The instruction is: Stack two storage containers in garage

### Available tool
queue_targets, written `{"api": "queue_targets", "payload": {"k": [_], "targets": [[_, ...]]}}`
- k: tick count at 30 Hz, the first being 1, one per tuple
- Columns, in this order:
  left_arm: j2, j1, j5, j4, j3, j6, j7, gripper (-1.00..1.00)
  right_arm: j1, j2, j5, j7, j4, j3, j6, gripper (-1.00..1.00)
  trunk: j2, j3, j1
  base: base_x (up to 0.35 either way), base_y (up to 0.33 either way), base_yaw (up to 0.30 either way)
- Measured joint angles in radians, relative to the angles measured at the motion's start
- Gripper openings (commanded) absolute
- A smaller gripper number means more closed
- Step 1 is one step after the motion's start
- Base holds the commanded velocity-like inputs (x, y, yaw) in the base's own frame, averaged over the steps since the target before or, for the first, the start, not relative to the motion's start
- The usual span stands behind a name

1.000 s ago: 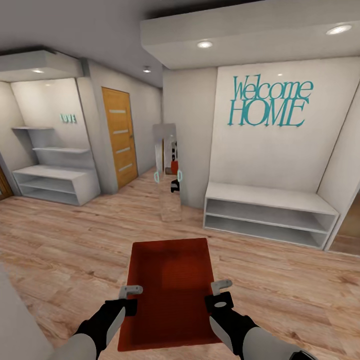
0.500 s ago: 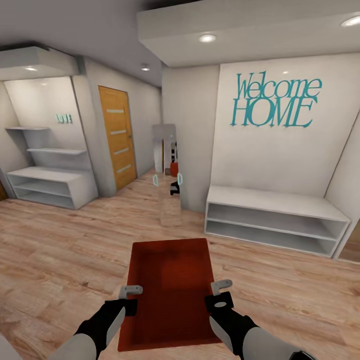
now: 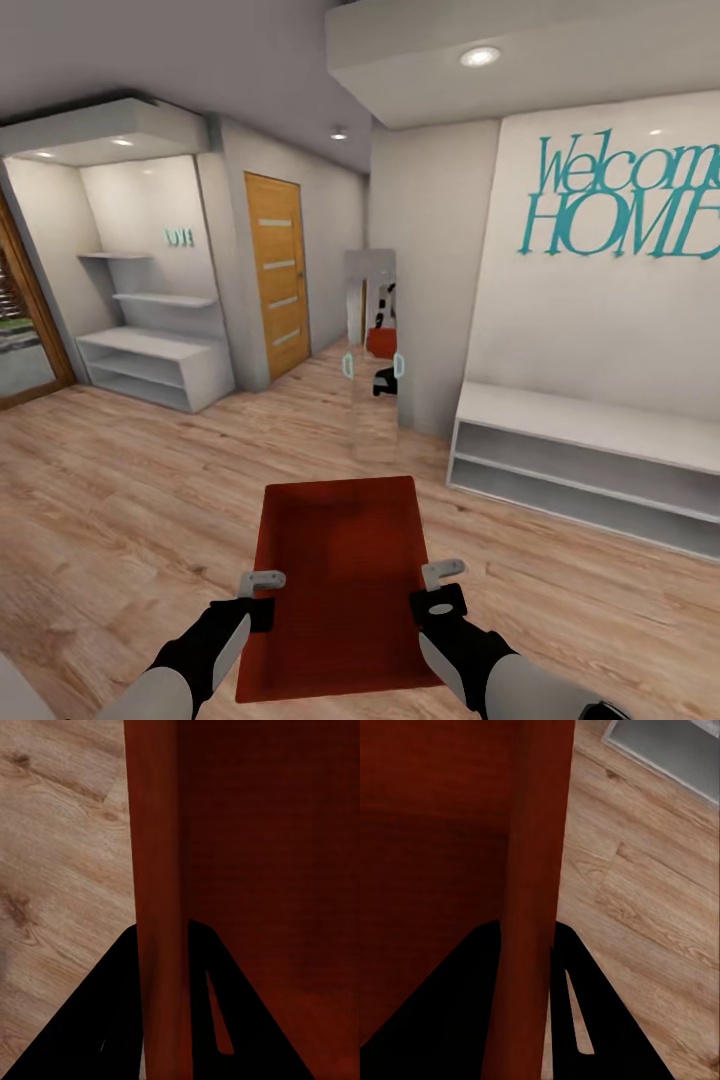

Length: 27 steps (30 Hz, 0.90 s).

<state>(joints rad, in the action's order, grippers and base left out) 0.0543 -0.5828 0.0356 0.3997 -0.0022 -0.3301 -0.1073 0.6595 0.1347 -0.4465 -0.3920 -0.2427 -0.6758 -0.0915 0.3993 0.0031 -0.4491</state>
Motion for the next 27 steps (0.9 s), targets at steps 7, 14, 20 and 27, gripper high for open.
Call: {"api": "queue_targets", "payload": {"k": [7,14,20,27], "targets": [[0.000,0.000,0.000,0.000,0.000,0.000,0.000,-1.00,0.000,0.000,0.000,0.000,0.000,0.000,0.000,-1.00,0.000,0.000,0.000,0.322,0.000,0.270],[0.000,0.000,0.000,0.000,0.000,0.000,0.000,-1.00,0.000,0.000,0.000,0.000,0.000,0.000,0.000,-1.00,0.000,0.000,0.000,0.322,0.000,0.270],[0.000,0.000,0.000,0.000,0.000,0.000,0.000,-1.00,0.000,0.000,0.000,0.000,0.000,0.000,0.000,-1.00,0.000,0.000,0.000,0.322,0.000,0.156],[0.000,0.000,0.000,0.000,0.000,0.000,0.000,-1.00,0.000,0.000,0.000,-0.001,0.000,0.000,0.000,-1.00,0.000,0.000,0.000,0.322,0.000,0.006]]}}
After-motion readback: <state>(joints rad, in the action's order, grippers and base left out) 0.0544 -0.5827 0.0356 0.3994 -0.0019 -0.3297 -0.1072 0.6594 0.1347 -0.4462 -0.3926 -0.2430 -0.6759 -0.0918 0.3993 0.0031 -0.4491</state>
